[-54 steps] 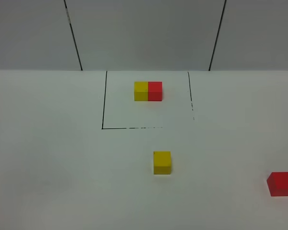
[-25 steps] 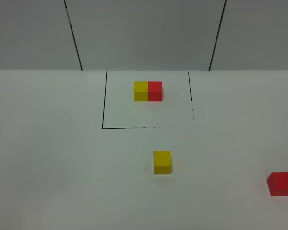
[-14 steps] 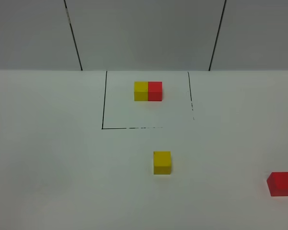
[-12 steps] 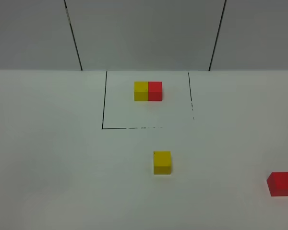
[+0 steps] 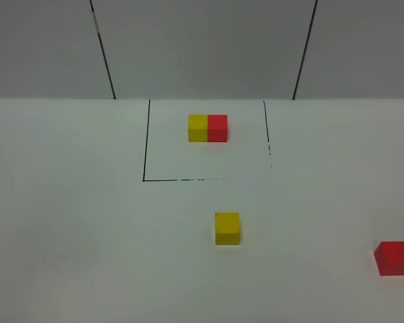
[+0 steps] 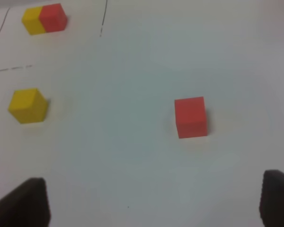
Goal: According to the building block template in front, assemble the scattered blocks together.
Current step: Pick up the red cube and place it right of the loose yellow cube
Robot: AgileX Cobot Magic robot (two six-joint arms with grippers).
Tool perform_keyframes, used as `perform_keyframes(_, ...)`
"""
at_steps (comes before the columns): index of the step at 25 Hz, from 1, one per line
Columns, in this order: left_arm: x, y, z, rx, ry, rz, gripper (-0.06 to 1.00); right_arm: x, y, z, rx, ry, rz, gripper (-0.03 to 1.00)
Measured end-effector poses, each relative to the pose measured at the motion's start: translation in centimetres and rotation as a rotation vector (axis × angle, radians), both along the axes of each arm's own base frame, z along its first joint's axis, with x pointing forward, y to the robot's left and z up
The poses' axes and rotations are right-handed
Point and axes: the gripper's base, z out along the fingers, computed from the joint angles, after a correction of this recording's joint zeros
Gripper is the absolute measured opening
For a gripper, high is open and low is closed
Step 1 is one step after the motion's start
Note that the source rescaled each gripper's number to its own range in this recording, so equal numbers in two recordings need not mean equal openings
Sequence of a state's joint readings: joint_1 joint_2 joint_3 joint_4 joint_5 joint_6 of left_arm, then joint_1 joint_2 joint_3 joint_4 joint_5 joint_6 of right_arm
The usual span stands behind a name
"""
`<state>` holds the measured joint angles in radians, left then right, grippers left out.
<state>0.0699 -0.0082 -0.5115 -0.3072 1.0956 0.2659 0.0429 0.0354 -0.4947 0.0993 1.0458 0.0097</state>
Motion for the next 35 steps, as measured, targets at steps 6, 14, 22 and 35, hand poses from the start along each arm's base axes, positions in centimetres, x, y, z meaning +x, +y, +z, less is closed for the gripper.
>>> perform_keyframes(6,0.0,0.0,0.0,0.000,-0.002,0.001,0.70,7.2,0.3,0.7,0.023,0.310,-0.033,1.00)
perform_keyframes(14,0.0,0.0,0.0,0.000,-0.003,0.001,0.70,20.1,0.7,-3.0,-0.033,0.614,-0.022,1.00)
perform_keyframes(22,0.0,0.0,0.0,0.000,-0.003,0.001,0.70,25.9,0.8,-9.3,-0.088,0.797,0.013,1.00)
perform_keyframes(35,0.0,0.0,0.0,-0.001,-0.003,0.000,0.70,28.2,0.7,-14.4,-0.158,0.826,0.055,1.00)
